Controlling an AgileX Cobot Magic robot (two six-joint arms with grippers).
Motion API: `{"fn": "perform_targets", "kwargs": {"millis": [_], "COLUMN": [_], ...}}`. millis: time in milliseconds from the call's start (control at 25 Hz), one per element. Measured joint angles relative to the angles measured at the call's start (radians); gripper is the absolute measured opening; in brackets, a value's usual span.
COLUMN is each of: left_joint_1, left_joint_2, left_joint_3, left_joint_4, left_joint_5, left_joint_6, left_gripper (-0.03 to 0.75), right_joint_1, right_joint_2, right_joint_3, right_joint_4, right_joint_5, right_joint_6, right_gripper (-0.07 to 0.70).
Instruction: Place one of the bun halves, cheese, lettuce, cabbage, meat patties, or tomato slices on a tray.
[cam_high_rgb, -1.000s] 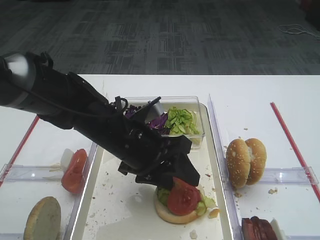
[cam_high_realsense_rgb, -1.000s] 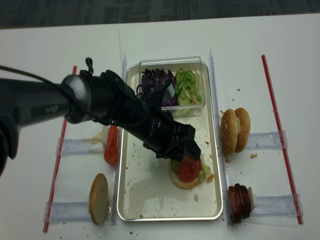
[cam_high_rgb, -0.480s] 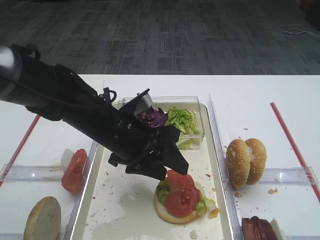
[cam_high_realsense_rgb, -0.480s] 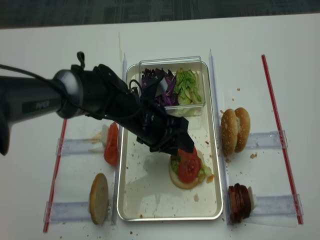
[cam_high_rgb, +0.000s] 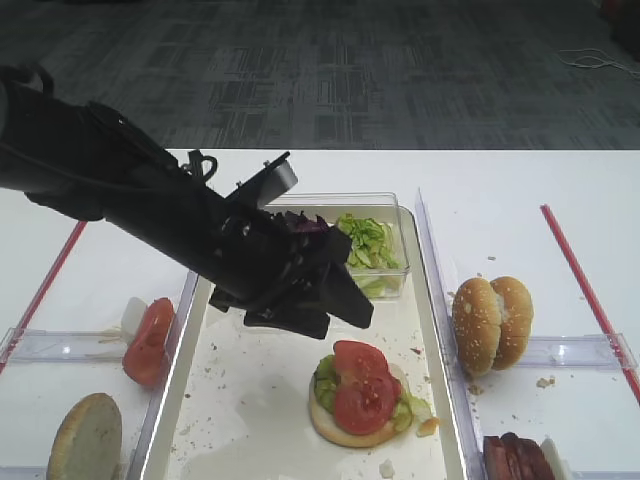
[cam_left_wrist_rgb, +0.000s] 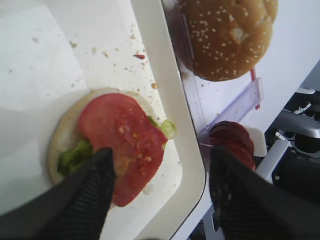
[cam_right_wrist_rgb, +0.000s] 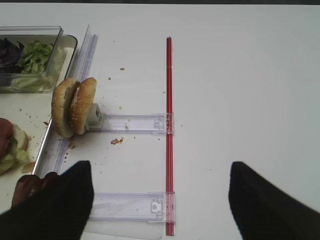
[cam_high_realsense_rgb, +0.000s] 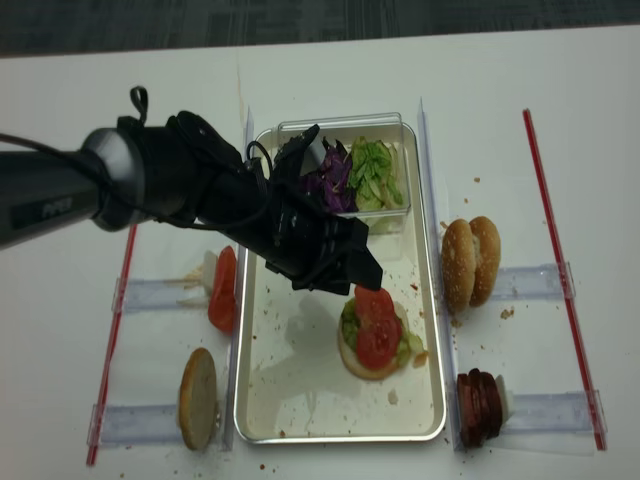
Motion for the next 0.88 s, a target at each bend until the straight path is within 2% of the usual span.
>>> {"fn": "perform_targets", "kwargs": {"millis": [560,680,880], "left_joint_1": [0.000,0.000,0.000], "left_joint_2": [-0.204,-0.206,-0.206], "left_joint_3": [0.000,0.000,0.000], "left_joint_4": [0.041,0.127,0.402], "left_joint_5": [0.036,0.038,0.027], "left_joint_6": [0.000,-0.039,-0.193], "left_gripper": [0.421,0.421,0.421], "right_joint_1": [0.000,0.000,0.000], "right_joint_2": [0.000,0.000,0.000], "right_joint_3": [0.000,0.000,0.000], "right_joint_4": [0.000,0.000,0.000], "right_joint_5": [0.000,0.000,0.000], "right_joint_6": [0.000,0.000,0.000], "right_gripper": [0.590,0.590,0.590]}}
